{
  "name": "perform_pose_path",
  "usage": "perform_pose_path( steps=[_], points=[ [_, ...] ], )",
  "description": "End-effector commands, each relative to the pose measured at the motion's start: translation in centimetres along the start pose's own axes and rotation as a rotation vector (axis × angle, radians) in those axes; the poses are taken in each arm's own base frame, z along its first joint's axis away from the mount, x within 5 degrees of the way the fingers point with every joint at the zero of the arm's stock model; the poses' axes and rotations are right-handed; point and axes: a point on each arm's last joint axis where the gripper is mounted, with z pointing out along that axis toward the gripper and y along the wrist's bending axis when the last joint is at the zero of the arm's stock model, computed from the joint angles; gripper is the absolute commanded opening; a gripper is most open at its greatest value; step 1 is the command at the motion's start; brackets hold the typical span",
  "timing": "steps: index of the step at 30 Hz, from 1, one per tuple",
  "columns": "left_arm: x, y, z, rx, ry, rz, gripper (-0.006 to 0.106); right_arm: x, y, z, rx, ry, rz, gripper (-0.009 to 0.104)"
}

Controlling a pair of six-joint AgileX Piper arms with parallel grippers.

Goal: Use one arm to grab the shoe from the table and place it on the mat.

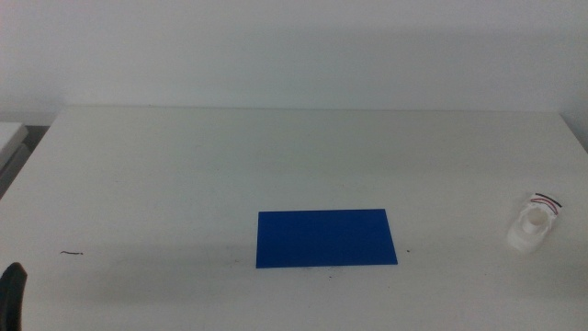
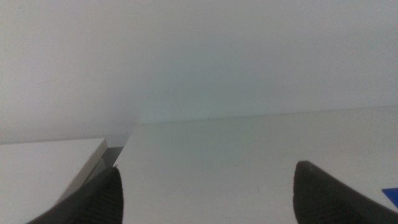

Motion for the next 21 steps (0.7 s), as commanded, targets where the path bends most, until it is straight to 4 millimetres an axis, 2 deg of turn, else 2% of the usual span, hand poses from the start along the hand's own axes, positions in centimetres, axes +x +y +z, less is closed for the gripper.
perform_pose_path(
  steps=[1, 4, 9, 11, 16, 21],
  points=[
    [-0.1, 0.0, 0.0, 0.001, -0.006, -0.007, 0.094, 0.4, 0.0, 0.0, 0.005, 0.032, -0.013, 0.093],
    [-0.1, 0.0, 0.0, 0.001, -0.006, -0.007, 0.094, -0.9, -0.1, -0.4, 0.004, 0.121, 0.008, 0.093],
    [-0.1, 0.0, 0.0, 0.001, -0.006, -0.007, 0.094, -4.7, -0.2, -1.7, -0.009, 0.217, 0.044, 0.093],
    [-0.1, 0.0, 0.0, 0.001, -0.006, -0.007, 0.094, -6.2, -0.3, -1.6, -0.008, 0.255, 0.034, 0.093],
    [-0.1, 0.0, 0.0, 0.001, -0.006, -0.007, 0.094, -9.8, -0.3, 0.7, -0.033, 0.430, 0.075, 0.093],
    [-0.1, 0.0, 0.0, 0.001, -0.006, -0.007, 0.094, -12.0, 0.4, 4.9, -0.104, 0.802, 0.176, 0.093]
  ],
)
